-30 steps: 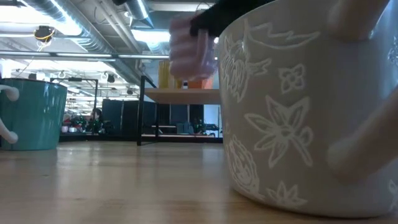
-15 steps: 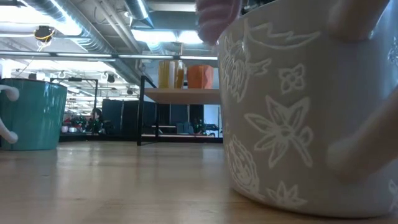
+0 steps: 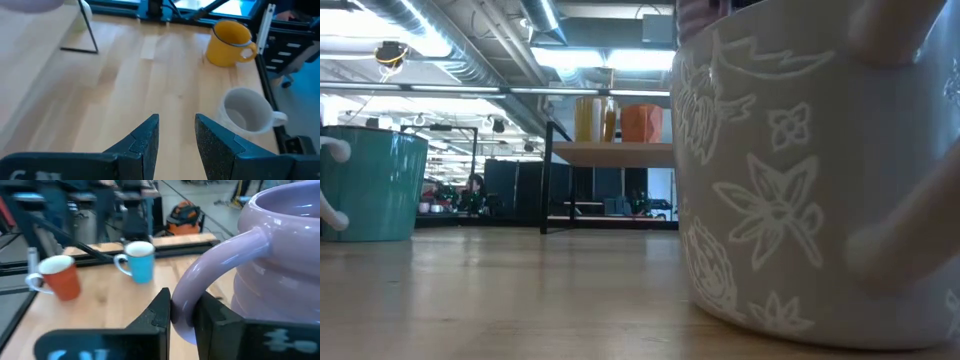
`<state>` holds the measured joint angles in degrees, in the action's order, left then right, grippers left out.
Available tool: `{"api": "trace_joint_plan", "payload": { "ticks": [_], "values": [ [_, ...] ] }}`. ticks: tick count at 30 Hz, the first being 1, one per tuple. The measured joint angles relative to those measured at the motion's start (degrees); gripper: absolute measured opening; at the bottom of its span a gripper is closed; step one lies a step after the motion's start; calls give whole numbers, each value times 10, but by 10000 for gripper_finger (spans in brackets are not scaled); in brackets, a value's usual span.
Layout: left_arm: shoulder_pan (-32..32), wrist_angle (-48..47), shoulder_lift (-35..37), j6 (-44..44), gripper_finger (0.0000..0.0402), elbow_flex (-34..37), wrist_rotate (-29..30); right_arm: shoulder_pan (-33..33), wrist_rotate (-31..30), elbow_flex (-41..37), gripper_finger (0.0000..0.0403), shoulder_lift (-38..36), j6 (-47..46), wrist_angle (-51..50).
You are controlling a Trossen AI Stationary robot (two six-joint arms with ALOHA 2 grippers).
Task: Place coffee mugs
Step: Put the purple mug on the shelf
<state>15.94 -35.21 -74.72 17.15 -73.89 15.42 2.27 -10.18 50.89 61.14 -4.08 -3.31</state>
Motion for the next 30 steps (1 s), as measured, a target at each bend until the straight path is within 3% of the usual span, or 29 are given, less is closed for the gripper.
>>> {"api": "trace_joint_plan", "payload": {
  "ticks": [6, 11, 14, 22, 30],
  "values": [
    [-24, 21, 0, -28, 121, 0, -9, -145, 100, 0, 32, 18, 1, 9],
    [-30, 24, 0, -42, 121, 0, -15, -261, 247, 0, 32, 63, -8, 45],
    [-30, 25, 0, -43, 121, 0, -14, -309, 299, 0, 32, 94, -14, 69],
    [-31, 27, 0, -43, 121, 0, -14, -368, 371, 0, 32, 168, -12, 138],
    [-31, 28, 0, -43, 121, 0, -14, -403, 411, 0, 32, 180, 1, 142]
  ]
}}
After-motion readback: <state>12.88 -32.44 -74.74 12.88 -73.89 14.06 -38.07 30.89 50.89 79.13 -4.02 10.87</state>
